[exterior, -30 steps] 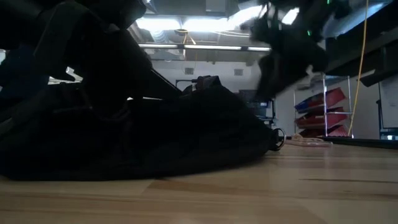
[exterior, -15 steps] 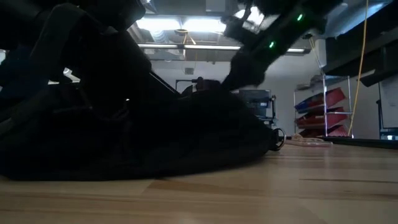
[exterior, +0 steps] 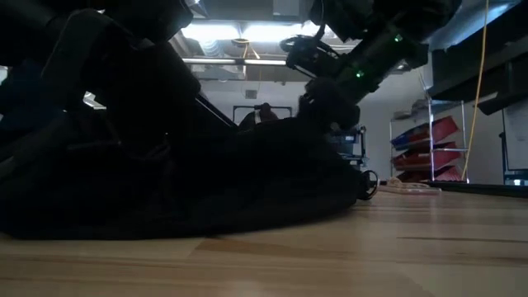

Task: Unpack backpack
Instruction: Open the black backpack

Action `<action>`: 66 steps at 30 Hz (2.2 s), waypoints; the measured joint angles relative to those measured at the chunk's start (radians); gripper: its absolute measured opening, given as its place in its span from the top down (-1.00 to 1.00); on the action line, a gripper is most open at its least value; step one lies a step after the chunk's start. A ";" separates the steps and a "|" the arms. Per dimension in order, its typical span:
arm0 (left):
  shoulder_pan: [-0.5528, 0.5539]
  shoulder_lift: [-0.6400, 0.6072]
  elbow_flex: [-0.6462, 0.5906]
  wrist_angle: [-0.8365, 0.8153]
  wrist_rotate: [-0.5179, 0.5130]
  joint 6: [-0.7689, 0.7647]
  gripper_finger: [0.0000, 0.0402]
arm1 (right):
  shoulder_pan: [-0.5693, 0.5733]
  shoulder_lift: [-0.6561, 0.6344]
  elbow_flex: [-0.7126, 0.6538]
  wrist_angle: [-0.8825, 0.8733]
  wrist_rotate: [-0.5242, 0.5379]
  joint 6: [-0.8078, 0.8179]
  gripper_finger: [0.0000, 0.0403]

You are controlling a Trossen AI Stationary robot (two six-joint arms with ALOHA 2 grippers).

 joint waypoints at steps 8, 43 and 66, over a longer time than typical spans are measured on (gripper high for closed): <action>0.004 0.000 0.000 -0.006 0.000 0.001 -0.54 | -0.043 0.108 0.002 0.358 -0.073 -0.088 0.69; 0.039 -0.316 -0.002 -0.598 -0.248 -0.125 -0.54 | -0.076 0.213 0.136 0.544 -0.222 -0.108 0.69; 0.029 -0.322 0.000 -0.533 -0.175 -0.123 -0.54 | -0.077 0.297 0.255 0.268 -0.204 -0.136 0.70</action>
